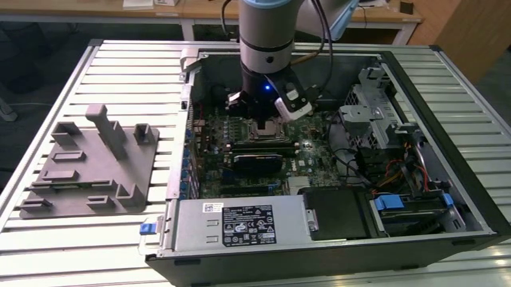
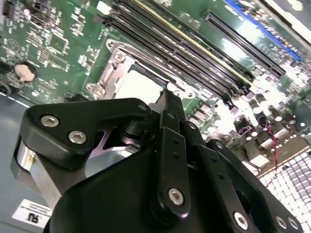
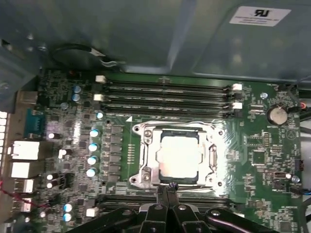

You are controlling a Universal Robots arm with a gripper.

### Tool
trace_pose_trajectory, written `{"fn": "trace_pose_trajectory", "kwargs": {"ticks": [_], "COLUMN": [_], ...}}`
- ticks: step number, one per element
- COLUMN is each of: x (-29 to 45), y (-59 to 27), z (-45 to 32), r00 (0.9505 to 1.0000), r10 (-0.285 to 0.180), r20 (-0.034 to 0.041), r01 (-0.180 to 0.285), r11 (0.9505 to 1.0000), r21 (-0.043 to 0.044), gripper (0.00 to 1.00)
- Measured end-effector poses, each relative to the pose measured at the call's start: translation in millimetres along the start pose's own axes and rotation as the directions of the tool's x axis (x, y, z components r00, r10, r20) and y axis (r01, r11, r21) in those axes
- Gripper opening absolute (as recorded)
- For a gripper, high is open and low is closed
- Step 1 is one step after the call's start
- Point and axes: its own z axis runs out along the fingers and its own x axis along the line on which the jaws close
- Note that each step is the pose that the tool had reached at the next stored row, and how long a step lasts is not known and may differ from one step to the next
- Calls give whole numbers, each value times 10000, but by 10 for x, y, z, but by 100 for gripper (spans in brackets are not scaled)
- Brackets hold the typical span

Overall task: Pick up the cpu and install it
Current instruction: 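Install the second cpu locking lever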

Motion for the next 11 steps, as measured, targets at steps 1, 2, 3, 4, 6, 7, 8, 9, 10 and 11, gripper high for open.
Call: {"fn": "trace_pose_trajectory", "kwargs": {"ticks": [1,2,3,4,6,7,8,9,10,11], "x": [-17,-35,-52,-68,-100,-116,-130,-144,-163,-178], "y": [8,18,28,38,60,73,85,97,110,116], "z": [2,5,7,8,12,15,17,19,22,24], "r00": [10000,10000,10000,10000,10000,10000,10000,10000,10000,10000], "r10": [0,-1,-2,-3,-4,-5,-5,-5,-6,-7], "r20": [-1,-2,-3,-5,-7,-8,-9,-9,-10,-9], "r01": [0,1,2,3,4,5,5,6,6,7], "r11": [10000,10000,10000,10000,9999,9999,9999,9999,9999,9998], "r21": [17,35,57,76,107,121,134,147,165,174], "gripper": [11,11,11,11,11,11,11,11,11,11]}}
